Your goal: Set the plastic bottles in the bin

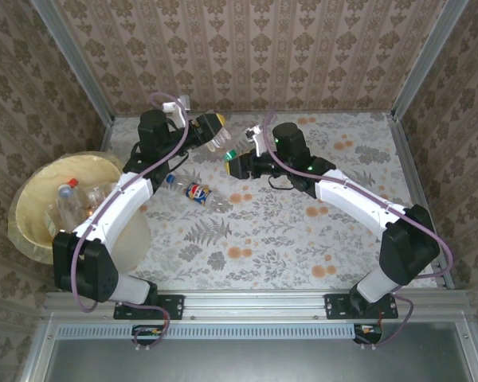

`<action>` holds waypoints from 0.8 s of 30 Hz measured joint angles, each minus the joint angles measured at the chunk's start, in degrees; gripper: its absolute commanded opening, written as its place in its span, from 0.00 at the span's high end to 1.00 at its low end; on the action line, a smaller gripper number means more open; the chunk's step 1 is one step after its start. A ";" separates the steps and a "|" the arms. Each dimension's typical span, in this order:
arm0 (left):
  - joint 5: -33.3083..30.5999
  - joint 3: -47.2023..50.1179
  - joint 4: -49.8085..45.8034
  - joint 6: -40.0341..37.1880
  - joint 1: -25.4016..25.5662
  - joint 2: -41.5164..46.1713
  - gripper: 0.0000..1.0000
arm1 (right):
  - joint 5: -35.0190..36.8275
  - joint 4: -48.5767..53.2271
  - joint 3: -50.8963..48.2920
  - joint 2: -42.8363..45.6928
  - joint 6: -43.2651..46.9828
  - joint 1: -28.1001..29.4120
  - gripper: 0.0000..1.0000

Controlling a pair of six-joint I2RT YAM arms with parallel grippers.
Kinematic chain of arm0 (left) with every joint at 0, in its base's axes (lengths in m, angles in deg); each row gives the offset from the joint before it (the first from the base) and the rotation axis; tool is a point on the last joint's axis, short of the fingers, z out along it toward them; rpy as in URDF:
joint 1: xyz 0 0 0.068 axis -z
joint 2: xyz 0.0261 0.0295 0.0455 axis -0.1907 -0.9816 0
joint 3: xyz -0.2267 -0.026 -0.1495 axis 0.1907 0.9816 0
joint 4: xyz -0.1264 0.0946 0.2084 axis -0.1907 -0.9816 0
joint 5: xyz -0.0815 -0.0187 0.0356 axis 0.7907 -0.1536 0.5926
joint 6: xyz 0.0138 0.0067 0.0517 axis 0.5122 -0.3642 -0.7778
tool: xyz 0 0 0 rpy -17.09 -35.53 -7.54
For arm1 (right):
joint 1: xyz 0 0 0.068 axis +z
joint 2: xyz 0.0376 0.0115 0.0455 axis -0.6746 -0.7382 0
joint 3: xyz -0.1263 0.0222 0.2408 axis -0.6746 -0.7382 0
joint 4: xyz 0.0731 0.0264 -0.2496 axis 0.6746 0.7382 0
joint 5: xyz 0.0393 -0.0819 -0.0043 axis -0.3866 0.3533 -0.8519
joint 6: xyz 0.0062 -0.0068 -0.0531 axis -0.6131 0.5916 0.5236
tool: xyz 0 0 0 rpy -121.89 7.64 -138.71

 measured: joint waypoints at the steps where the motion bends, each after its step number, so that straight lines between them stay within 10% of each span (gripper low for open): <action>1: 0.02 0.00 0.00 -0.22 0.02 0.04 0.46 | -0.02 0.04 0.00 0.00 0.31 0.00 0.31; 9: -1.77 -0.28 -5.05 -4.48 0.02 0.79 0.47 | 1.18 -1.11 -0.70 1.22 1.77 0.07 0.00; 24: -10.56 -7.04 -21.99 -16.70 -4.46 10.10 0.49 | 31.06 -2.27 -9.25 14.56 7.39 -0.28 0.00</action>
